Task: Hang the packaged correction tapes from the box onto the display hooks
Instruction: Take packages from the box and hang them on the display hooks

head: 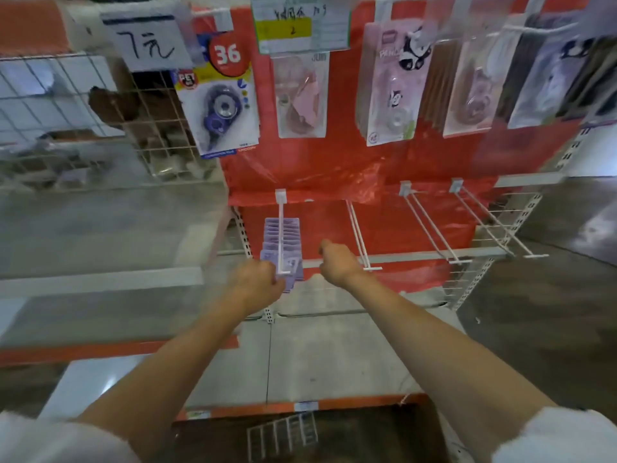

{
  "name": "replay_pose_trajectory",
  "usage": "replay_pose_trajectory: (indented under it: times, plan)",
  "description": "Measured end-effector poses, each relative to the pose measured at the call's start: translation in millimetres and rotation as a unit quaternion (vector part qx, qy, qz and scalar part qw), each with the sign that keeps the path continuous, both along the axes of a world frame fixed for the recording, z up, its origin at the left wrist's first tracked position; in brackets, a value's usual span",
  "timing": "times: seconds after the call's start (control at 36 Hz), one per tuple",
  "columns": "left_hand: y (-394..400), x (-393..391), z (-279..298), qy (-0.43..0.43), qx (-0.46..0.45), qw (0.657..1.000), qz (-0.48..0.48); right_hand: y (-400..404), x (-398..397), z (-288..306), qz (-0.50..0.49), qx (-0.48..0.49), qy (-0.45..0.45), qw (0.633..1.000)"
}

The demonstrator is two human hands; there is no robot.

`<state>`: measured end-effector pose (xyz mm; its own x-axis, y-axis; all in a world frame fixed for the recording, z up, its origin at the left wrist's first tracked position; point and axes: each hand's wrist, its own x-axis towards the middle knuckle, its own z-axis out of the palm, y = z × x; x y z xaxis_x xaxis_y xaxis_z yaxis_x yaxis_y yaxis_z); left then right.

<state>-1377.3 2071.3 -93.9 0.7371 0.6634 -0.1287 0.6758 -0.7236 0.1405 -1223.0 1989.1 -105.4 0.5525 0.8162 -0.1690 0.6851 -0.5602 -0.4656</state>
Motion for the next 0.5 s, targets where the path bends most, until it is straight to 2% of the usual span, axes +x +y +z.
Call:
replay_pose_trajectory:
  times: [0.17,0.5]
  plan:
    - [-5.7,18.7,12.8,0.088,0.047,0.994,-0.035,-28.6,25.2,22.4,0.006,0.016,-0.054,0.998]
    - [-68.0,86.9,30.0,0.049,0.116,0.981,-0.148,-92.4,72.3,39.0,-0.026,0.041,-0.095,0.994]
